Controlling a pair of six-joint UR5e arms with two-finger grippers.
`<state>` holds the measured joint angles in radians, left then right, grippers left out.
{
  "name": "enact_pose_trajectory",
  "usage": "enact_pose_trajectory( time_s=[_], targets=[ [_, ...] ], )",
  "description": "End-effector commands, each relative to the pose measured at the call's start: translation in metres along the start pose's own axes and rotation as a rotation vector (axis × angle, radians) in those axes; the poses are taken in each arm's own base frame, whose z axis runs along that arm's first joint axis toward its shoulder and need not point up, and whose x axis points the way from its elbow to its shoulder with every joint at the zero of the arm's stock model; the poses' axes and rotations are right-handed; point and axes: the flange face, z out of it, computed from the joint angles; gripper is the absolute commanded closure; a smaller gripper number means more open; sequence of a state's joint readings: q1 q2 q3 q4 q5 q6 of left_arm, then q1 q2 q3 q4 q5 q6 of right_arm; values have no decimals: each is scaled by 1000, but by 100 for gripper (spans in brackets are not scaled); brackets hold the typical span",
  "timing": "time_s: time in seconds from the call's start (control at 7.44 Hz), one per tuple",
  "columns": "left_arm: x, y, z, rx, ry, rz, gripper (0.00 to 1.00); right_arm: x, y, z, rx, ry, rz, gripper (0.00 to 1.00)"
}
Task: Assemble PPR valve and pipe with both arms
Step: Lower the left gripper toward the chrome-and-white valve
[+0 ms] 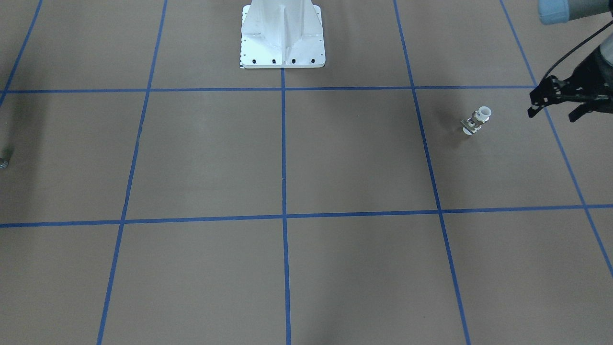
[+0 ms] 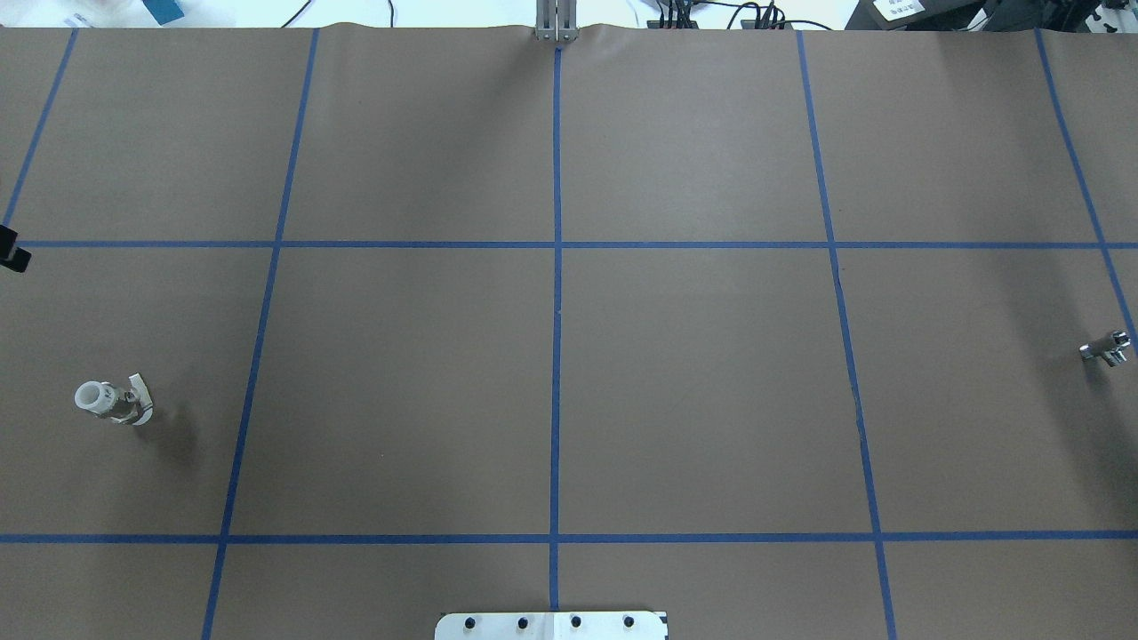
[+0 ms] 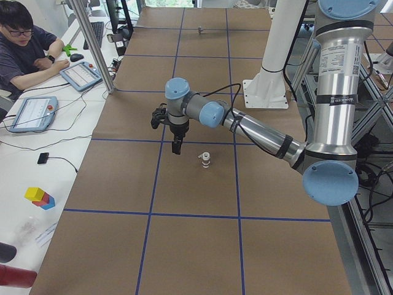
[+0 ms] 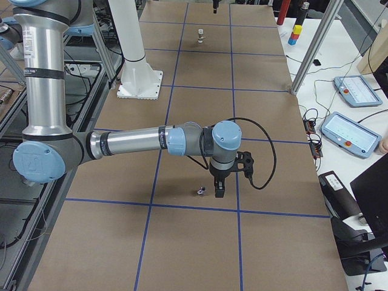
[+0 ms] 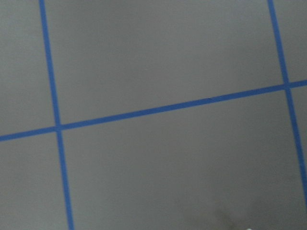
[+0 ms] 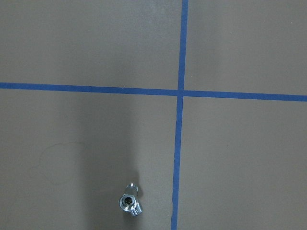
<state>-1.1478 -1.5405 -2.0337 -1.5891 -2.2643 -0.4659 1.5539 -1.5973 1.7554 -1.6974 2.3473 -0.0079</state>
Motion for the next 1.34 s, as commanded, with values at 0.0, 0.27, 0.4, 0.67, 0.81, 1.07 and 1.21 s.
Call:
enact_pose_trajectory(
  time_s=[0.0, 0.27, 0.4, 0.67, 0.81, 1.07, 1.21],
  targets=[
    [9, 59, 43, 57, 43, -24, 0, -1, 0, -1, 4, -3, -4, 0],
    [44, 85, 90, 57, 1, -27, 0, -3, -1, -2, 7, -6, -7, 0],
    [41, 84, 100, 44, -8, -41, 0, -2, -1, -1, 5, -6, -5, 0],
    [42, 82, 112, 27, -15, -39, 0, -2, -1, -2, 6, -6, -7, 0],
    [45, 76, 118, 24, -16, -38, 0, -1, -1, 0, 3, -6, -4, 0],
    [45, 75, 134, 1, -25, -33, 0, -1, -2, 0, 3, -4, -4, 0],
    [46, 76, 137, -6, -24, -33, 7, -2, -3, -1, 5, -4, -5, 0]
  ],
)
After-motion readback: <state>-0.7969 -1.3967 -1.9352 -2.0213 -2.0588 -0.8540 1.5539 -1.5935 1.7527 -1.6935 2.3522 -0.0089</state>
